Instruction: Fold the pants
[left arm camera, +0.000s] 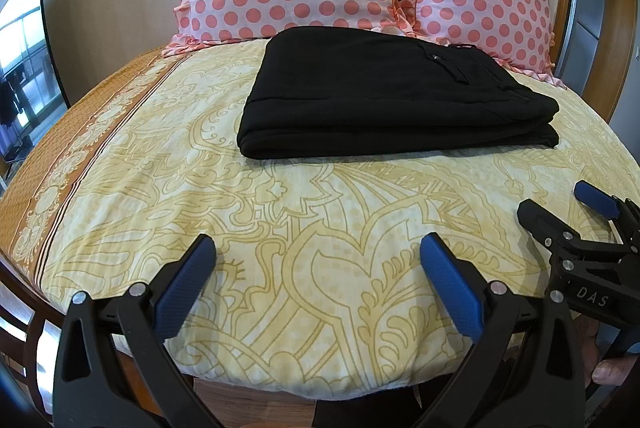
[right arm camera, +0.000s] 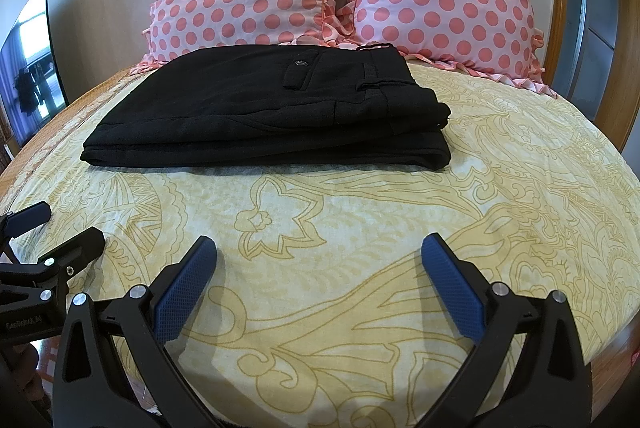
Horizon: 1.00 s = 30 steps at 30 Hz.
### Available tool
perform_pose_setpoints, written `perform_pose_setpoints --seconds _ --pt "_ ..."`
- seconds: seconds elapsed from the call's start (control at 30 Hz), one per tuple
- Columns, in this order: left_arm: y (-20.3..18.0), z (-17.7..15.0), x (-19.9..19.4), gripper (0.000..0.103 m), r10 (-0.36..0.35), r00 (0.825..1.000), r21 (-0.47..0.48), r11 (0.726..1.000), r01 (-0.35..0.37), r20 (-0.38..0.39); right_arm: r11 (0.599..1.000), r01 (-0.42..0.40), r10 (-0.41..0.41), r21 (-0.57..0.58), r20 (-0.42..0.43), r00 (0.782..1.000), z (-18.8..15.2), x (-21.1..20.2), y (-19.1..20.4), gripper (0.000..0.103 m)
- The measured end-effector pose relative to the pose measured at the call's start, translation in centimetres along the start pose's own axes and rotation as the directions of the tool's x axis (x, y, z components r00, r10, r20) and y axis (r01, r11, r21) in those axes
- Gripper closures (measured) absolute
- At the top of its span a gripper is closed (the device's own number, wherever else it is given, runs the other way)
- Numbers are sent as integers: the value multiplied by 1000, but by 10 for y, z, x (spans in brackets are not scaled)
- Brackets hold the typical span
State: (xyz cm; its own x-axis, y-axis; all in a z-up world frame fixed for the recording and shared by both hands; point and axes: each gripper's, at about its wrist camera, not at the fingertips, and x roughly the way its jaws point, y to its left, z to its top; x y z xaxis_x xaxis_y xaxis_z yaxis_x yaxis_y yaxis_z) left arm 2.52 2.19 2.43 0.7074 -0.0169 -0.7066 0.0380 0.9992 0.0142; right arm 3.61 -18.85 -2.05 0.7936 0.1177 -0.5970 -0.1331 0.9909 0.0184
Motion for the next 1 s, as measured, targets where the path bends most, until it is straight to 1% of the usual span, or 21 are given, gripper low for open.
perform_pose_setpoints --seconds 1.0 --pt "-2 0 2 2 3 1000 -1 1000 -3 1 1000 0 0 0 0 1000 0 0 0 1"
